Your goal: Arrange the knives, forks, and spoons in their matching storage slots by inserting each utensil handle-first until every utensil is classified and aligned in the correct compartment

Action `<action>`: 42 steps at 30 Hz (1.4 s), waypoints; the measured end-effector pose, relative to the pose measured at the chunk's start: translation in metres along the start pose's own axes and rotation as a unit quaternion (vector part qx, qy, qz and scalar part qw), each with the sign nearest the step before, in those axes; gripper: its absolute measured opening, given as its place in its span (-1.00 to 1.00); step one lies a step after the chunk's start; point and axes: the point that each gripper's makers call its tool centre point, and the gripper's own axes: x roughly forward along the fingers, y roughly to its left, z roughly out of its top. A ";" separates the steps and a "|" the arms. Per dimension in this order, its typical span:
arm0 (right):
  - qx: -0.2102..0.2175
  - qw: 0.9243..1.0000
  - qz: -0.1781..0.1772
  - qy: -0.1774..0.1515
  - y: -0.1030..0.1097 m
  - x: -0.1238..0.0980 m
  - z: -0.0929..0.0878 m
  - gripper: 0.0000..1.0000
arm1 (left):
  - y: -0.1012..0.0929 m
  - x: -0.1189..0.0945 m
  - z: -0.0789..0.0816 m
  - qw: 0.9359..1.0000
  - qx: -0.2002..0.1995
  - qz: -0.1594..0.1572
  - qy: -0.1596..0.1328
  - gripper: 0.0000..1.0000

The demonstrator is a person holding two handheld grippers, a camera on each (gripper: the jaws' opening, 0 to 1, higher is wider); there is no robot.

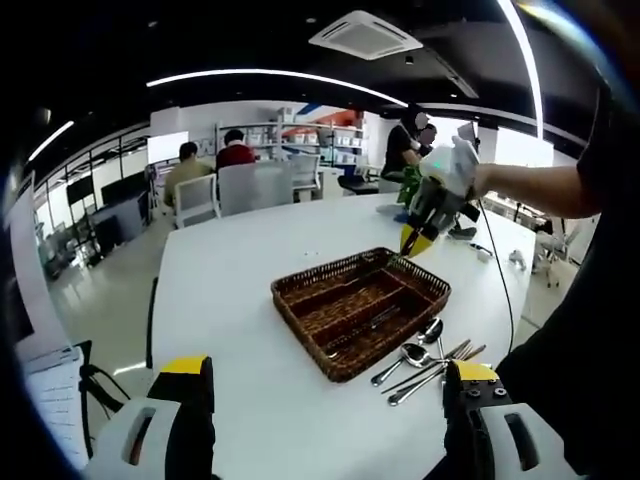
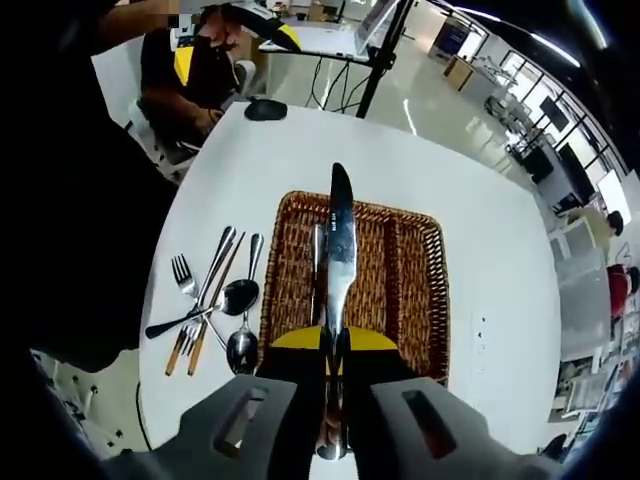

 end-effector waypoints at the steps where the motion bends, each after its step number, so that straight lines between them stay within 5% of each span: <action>1: 0.003 1.000 0.003 0.001 0.000 0.001 0.000 -0.96 | 0.001 0.000 -0.001 1.000 0.001 0.001 0.001 1.00; 22: 0.019 1.000 -0.007 0.008 -0.013 0.003 0.005 -0.96 | 0.005 -0.003 -0.003 1.000 -0.006 0.007 -0.002 1.00; 42: 0.019 1.000 0.004 0.013 -0.004 0.012 0.002 -0.95 | 0.005 -0.004 -0.004 1.000 -0.007 0.010 0.002 1.00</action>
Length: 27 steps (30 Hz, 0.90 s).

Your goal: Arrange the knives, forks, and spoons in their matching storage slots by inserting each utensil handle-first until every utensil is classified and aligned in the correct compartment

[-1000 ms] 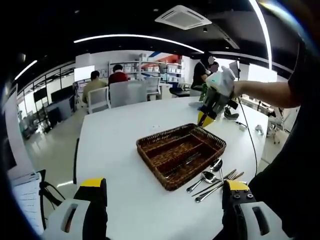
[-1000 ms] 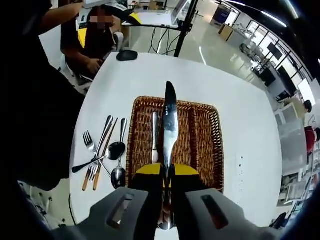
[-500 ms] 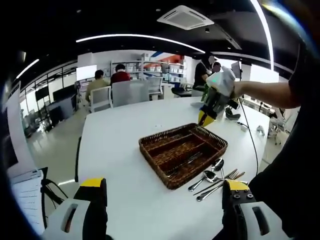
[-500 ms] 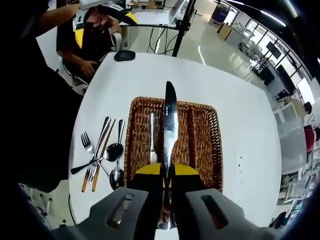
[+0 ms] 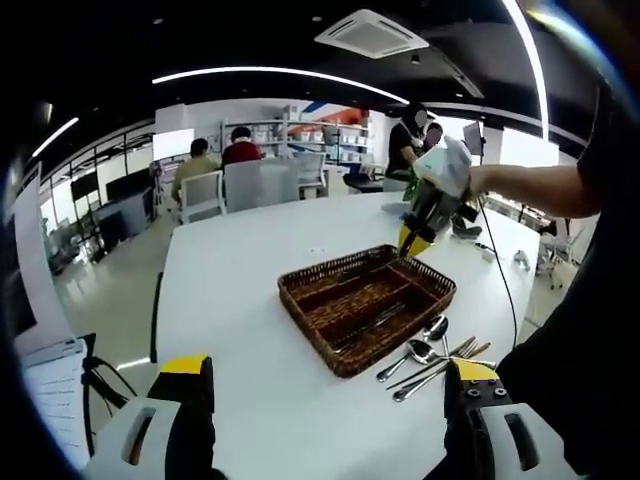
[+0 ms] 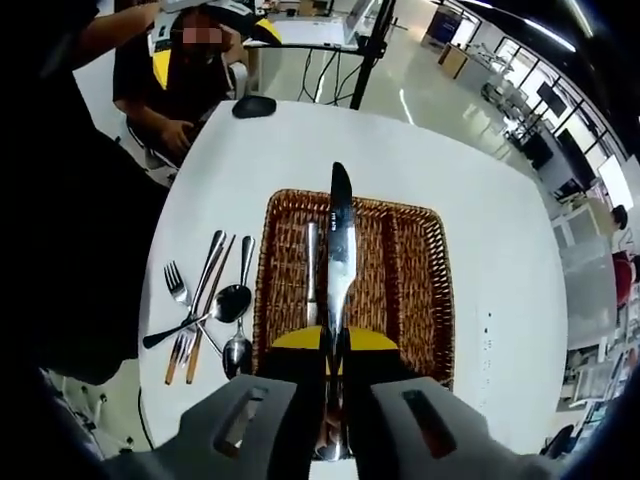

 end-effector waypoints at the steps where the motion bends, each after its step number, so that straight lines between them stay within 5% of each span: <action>1: 0.000 1.000 0.001 0.000 0.001 0.001 0.000 -0.95 | 0.000 0.000 0.000 1.000 0.000 0.001 0.000 1.00; 27: 0.010 1.000 0.012 0.006 0.010 0.020 -0.010 -0.95 | 0.003 0.003 -0.001 1.000 0.001 0.000 0.007 1.00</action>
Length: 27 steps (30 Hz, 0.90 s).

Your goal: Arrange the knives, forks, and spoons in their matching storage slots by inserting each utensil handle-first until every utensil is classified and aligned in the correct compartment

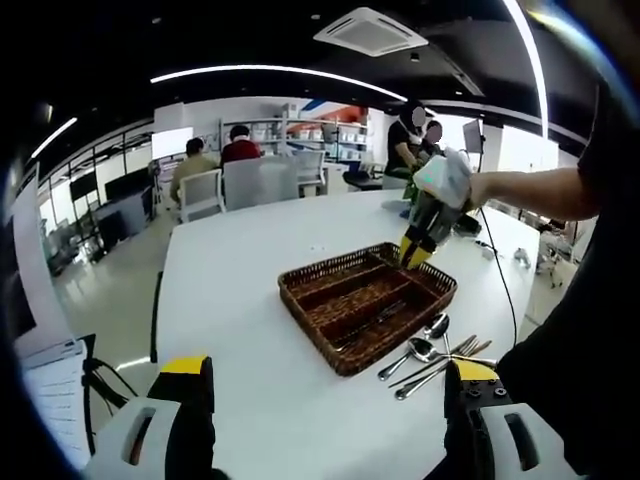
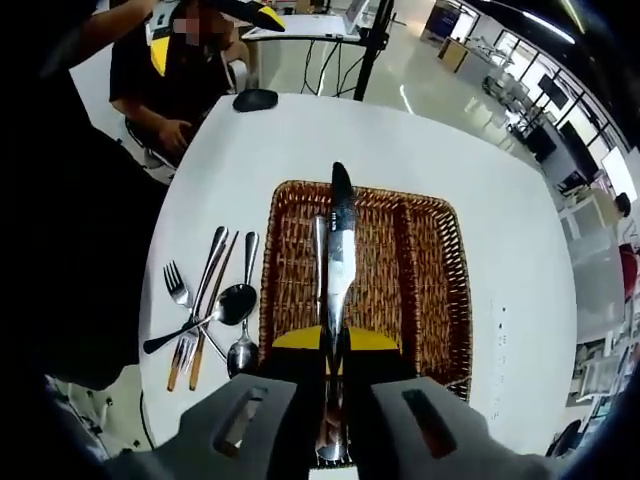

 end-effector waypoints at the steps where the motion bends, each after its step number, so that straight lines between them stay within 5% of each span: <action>1: 0.000 1.000 0.001 0.000 0.001 0.001 0.000 -0.95 | 0.000 0.000 0.000 1.000 0.000 0.000 0.000 1.00; 27: 0.016 1.000 0.007 0.000 0.014 0.028 -0.009 -0.95 | 0.005 -0.003 -0.004 1.000 0.000 0.011 0.001 1.00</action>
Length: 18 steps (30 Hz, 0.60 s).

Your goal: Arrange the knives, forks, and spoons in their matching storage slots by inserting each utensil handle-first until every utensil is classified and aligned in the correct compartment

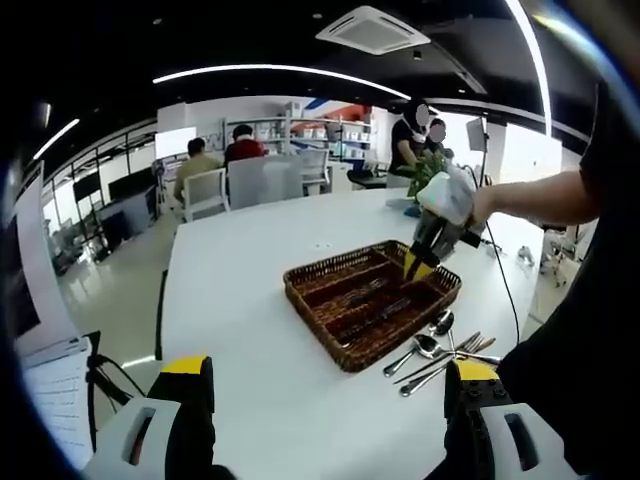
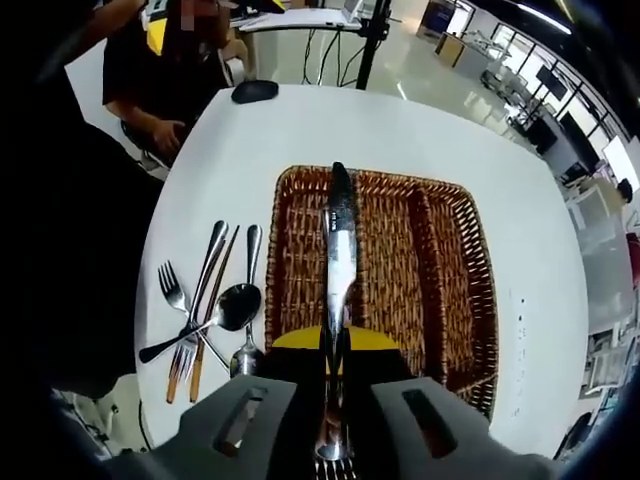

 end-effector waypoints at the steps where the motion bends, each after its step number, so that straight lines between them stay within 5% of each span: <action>1: 0.001 1.000 0.000 0.000 0.000 0.001 0.000 -0.95 | 0.000 0.000 0.000 1.000 0.000 0.000 0.000 1.00; 18: 0.001 1.000 0.015 -0.004 0.008 0.025 -0.003 -0.95 | 0.005 -0.005 -0.003 1.000 -0.003 0.008 0.006 1.00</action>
